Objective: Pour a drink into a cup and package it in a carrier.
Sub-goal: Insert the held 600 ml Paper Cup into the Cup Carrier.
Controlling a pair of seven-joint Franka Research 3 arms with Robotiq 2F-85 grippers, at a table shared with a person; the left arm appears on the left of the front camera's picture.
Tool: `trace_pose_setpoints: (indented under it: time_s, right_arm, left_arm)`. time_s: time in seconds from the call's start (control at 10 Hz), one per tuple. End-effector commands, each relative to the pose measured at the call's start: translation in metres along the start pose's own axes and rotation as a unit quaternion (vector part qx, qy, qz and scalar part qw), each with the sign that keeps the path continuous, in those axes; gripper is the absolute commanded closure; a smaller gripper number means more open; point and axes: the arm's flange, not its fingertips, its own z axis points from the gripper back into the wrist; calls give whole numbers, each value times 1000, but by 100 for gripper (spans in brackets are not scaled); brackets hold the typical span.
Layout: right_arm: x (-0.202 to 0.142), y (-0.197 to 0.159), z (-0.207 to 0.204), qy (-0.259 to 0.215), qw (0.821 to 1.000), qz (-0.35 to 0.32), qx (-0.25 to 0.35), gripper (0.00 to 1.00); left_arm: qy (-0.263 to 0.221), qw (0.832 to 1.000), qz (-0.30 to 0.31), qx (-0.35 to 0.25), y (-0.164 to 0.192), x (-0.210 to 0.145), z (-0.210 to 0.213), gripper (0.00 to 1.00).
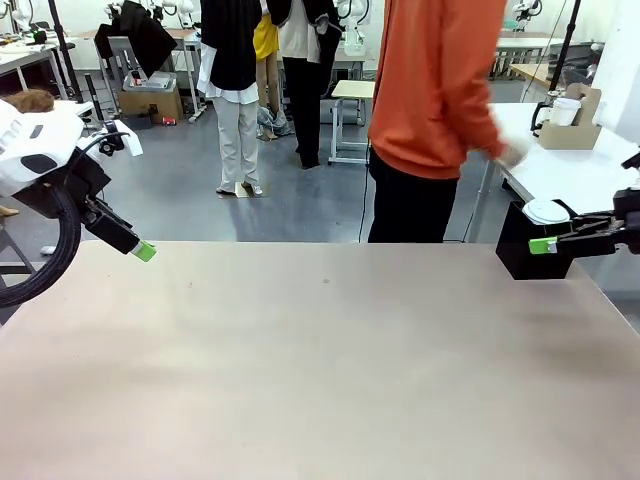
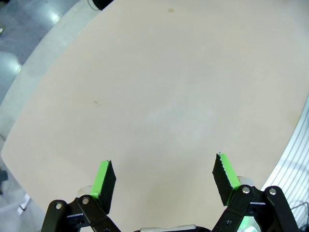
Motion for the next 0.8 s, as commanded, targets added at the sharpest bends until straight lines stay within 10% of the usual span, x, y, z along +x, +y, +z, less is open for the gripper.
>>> trace_pose_setpoints:
  time_s: [0.0, 0.7]
  right_arm:
    - [1, 1, 1, -4, 1000, 0, 4, 0]
    - [1, 1, 1, -4, 1000, 0, 4, 0]
  left_arm:
    - [1, 1000, -2, -1, 1, -1, -1, 0]
    - [1, 1000, -2, -1, 1, -1, -1, 0]
